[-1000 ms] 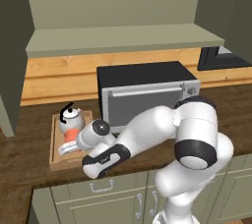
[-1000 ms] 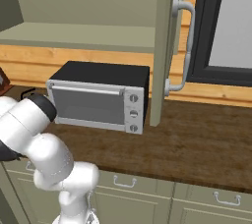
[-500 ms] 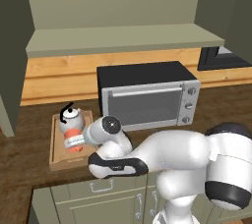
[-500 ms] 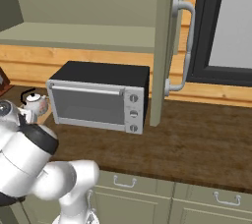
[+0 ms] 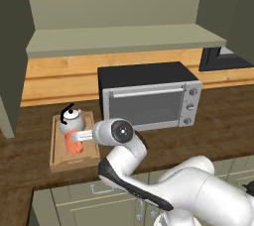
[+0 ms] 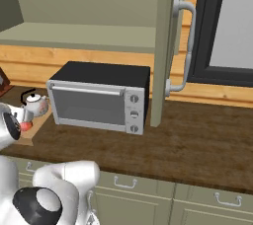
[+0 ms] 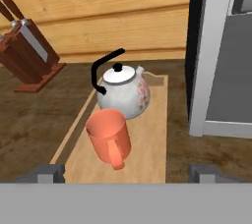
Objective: Pick the kettle from the counter and place it on the tray. Then pick the mug from the cabinet and place it on the tray. Then close the cabinet doors.
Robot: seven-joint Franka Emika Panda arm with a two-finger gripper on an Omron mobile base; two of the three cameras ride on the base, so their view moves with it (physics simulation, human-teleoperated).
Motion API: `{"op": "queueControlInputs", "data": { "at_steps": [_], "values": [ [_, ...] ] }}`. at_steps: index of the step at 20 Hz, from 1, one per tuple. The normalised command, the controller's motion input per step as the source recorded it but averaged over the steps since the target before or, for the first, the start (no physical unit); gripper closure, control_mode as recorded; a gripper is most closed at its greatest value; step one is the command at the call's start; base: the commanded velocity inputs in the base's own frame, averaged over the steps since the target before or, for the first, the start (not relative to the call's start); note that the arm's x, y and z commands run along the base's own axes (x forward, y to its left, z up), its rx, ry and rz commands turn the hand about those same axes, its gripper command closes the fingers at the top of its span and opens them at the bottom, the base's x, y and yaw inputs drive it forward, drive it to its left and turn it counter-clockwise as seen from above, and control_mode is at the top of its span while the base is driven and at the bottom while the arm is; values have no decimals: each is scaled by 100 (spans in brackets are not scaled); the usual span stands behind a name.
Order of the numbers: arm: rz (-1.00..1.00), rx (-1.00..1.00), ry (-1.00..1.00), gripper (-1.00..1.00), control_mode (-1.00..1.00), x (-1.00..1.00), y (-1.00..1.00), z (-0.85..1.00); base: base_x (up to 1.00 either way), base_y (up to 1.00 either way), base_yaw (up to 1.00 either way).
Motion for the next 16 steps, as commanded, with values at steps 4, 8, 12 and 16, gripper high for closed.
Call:
{"op": "queueControlInputs", "data": {
  "at_steps": [4,8,12,16],
  "values": [
    [-23,0,-3,-100,-100,-54,-19,68,0,0,0],
    [-20,0,0,-100,-100,-46,-17,67,0,0,0],
    [-10,0,0,-100,-100,-45,-27,65,0,0,0],
    [-1,0,0,-100,-100,-35,-27,44,0,0,0]
  ]
}}
